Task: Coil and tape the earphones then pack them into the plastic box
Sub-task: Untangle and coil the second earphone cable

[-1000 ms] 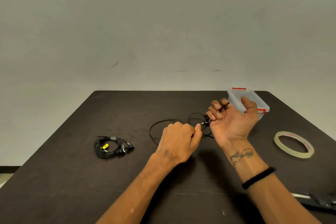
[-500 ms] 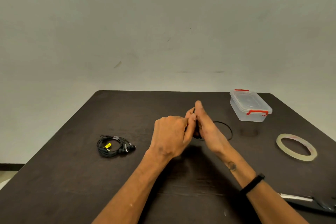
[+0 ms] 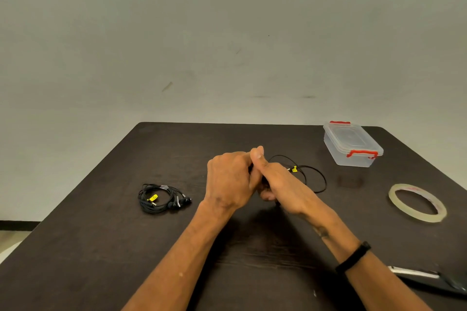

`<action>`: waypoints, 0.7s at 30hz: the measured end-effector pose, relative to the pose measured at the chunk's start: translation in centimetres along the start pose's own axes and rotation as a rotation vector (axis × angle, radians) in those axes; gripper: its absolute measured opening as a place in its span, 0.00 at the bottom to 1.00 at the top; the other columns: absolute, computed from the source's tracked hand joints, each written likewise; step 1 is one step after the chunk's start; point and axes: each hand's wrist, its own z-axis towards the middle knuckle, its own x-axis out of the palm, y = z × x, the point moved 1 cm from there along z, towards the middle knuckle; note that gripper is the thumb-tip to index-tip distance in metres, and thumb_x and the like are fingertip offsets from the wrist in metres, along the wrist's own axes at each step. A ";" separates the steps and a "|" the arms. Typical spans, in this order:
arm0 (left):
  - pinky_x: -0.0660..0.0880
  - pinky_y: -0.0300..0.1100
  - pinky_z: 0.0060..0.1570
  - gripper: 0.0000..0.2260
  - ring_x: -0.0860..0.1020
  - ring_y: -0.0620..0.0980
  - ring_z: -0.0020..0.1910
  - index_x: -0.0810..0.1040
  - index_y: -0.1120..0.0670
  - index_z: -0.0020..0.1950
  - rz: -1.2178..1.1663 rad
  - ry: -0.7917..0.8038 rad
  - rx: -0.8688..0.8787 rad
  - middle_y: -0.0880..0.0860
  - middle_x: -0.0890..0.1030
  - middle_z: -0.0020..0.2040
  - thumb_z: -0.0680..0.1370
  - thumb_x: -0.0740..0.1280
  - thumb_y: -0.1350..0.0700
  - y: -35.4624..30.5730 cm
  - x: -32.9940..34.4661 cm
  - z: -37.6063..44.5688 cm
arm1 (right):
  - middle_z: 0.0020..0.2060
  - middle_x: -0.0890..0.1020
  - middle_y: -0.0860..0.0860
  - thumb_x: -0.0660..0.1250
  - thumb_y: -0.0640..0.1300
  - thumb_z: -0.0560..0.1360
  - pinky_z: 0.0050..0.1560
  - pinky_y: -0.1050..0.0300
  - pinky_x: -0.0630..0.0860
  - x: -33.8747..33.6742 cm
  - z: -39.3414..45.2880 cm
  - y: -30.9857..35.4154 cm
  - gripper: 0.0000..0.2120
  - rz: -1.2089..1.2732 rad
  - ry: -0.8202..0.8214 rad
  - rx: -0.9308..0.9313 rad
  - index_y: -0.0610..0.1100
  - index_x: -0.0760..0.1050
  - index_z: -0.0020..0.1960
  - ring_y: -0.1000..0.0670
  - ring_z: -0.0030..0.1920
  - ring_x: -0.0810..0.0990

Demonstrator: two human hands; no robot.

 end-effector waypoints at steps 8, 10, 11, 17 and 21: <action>0.59 0.44 0.25 0.31 0.63 0.52 0.20 0.62 0.56 0.25 -0.287 -0.036 -0.224 0.52 0.64 0.19 0.87 0.60 0.45 0.6 0.2 0.5 | 0.24 0.62 0.49 0.41 0.81 0.75 0.34 0.49 0.46 -0.8 -0.2 -0.2 0.40 0.533 0.389 0.178 0.45 0.64 0.34 0.50 0.26 0.51; 0.57 0.42 0.25 0.33 0.61 0.49 0.20 0.61 0.56 0.24 -0.358 -0.028 -0.278 0.50 0.62 0.19 0.87 0.59 0.44 0.4 0.4 0.5 | 0.25 0.63 0.49 0.42 0.81 0.75 0.33 0.50 0.48 -1.2 -0.2 -0.2 0.41 0.704 0.466 0.169 0.43 0.64 0.37 0.49 0.27 0.52; 0.58 0.42 0.25 0.33 0.61 0.47 0.20 0.61 0.57 0.24 -0.383 -0.017 -0.297 0.50 0.62 0.19 0.87 0.59 0.44 0.5 0.5 0.5 | 0.26 0.65 0.48 0.42 0.81 0.75 0.33 0.51 0.50 -1.4 -0.2 -0.2 0.40 0.786 0.491 0.155 0.43 0.64 0.38 0.48 0.28 0.53; 0.65 0.50 0.27 0.33 0.66 0.50 0.23 0.69 0.60 0.26 -0.399 0.122 -0.389 0.56 0.71 0.21 0.86 0.60 0.41 1.1 1.7 0.0 | 0.34 0.76 0.40 0.45 0.80 0.76 0.36 0.52 0.66 -2.1 -0.2 0.2 0.41 1.161 0.523 -0.003 0.41 0.68 0.43 0.45 0.33 0.68; 0.70 0.49 0.35 0.21 0.74 0.55 0.30 0.68 0.53 0.27 -0.203 0.353 -0.337 0.61 0.82 0.33 0.80 0.66 0.58 -0.1 1.4 -0.4 | 0.44 0.80 0.37 0.52 0.80 0.75 0.43 0.49 0.77 -2.5 0.1 0.0 0.44 1.321 0.414 -0.054 0.37 0.75 0.51 0.42 0.40 0.78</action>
